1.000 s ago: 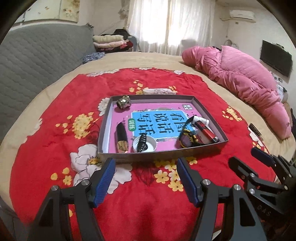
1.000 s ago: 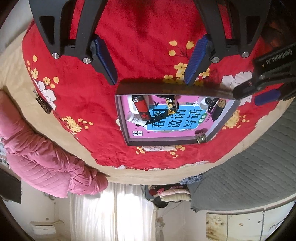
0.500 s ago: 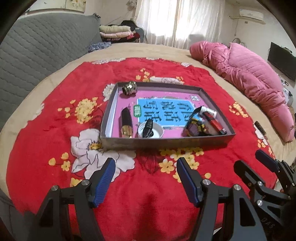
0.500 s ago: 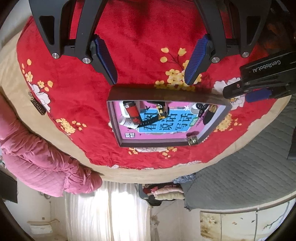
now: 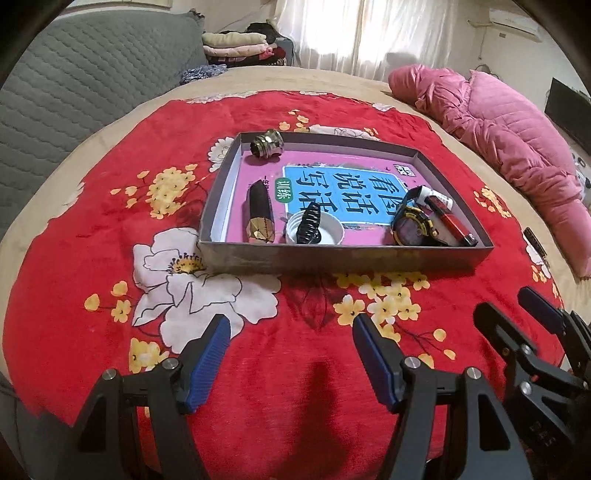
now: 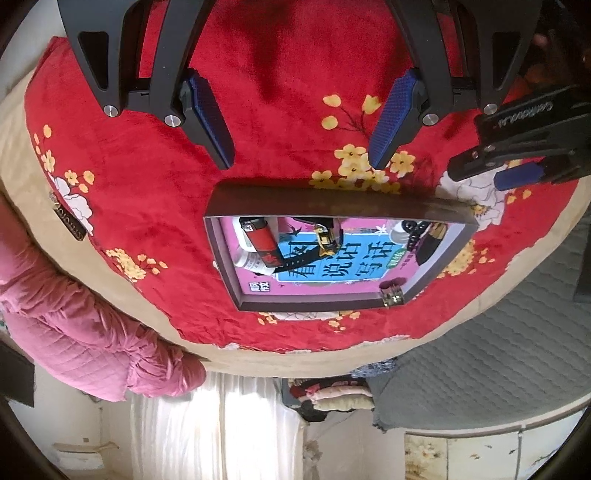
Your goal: Organize rigid objects
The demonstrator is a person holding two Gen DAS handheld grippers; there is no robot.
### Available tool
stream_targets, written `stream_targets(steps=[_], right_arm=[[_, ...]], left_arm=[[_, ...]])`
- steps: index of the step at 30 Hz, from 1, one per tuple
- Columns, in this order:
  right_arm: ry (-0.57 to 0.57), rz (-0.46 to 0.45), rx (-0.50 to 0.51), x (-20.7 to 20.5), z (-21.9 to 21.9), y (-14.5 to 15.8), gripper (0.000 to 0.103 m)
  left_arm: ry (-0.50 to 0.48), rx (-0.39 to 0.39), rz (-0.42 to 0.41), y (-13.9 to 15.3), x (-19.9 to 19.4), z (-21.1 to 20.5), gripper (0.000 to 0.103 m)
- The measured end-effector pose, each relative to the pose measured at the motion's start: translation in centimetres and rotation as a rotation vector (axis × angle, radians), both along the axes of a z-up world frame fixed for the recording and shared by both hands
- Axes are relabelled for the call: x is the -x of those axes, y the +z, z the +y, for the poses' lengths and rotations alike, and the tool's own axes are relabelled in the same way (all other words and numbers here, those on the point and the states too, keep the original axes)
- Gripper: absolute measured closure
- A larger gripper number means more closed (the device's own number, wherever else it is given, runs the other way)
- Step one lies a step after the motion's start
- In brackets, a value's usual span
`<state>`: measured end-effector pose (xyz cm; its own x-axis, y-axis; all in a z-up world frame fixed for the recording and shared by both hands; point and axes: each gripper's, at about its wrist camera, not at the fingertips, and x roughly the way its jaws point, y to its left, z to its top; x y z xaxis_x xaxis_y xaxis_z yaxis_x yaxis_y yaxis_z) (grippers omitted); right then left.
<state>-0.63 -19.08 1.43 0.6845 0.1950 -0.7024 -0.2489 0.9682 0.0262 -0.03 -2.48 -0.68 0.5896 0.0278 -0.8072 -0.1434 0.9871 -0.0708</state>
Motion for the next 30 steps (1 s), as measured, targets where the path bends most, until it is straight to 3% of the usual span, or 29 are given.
stream_targets(steps=[30], right_arm=[[0.009,-0.008,0.037,0.7,0.4,-0.2,0.027]], left_arm=[[-0.036,0.018,0.004,0.0,0.1,-0.9,0.035]])
